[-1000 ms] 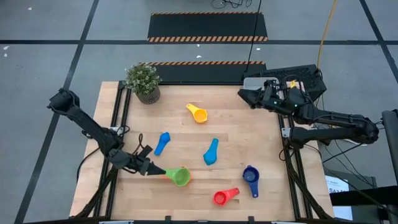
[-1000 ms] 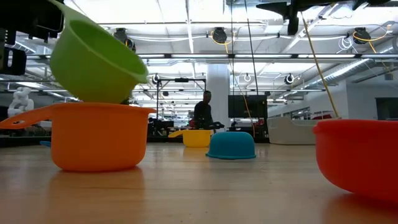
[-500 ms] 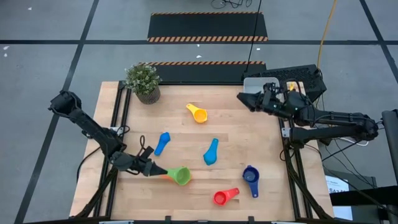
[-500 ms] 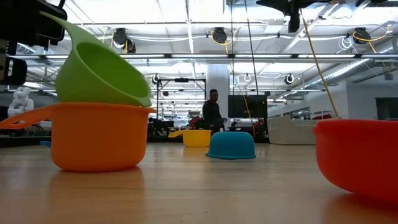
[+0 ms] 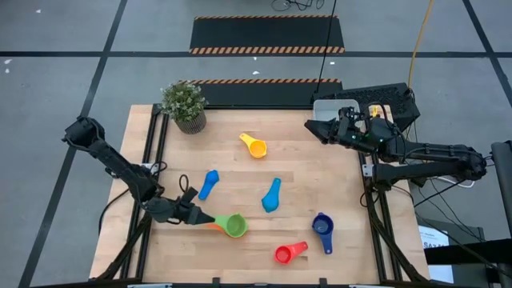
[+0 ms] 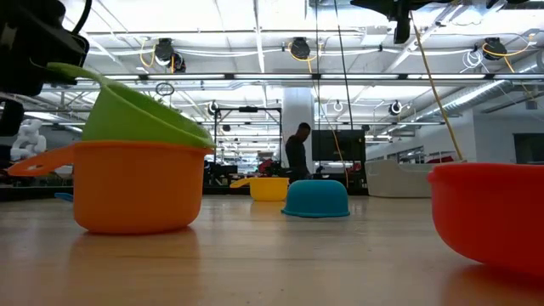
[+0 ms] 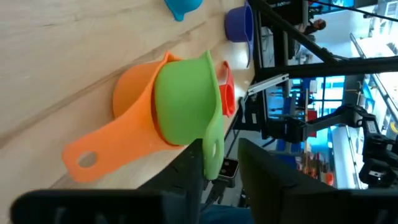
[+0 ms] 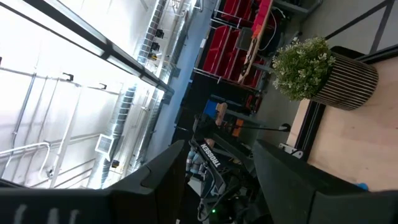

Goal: Nest measuring cups in basket
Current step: Stack the green measuring cup on the orange measuring cup, then stack the dark blue measuring cup on the green measuring cup

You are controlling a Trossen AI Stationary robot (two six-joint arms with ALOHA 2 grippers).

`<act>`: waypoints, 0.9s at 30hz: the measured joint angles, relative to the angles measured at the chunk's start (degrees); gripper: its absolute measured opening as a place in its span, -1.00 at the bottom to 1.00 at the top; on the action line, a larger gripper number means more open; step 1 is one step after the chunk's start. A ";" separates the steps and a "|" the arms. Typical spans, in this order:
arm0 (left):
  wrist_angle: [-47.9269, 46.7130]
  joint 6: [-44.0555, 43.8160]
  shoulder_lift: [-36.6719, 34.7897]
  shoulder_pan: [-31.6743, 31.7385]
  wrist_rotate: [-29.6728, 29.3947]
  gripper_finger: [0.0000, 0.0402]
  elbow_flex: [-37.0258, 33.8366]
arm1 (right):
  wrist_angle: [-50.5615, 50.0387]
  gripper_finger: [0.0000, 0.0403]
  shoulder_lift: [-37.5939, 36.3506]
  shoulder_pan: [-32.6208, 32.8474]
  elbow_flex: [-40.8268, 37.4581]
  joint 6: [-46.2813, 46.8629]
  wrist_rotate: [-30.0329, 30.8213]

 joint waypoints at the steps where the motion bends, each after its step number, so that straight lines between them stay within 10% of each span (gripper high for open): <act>1: -0.04 0.00 0.00 0.00 0.00 -0.41 0.00 | 0.00 -0.10 0.00 0.00 0.00 -0.12 0.00; 27: -17.61 -8.38 0.00 0.00 10.98 0.40 0.00 | -0.41 -0.10 0.02 -0.02 0.04 -1.47 0.00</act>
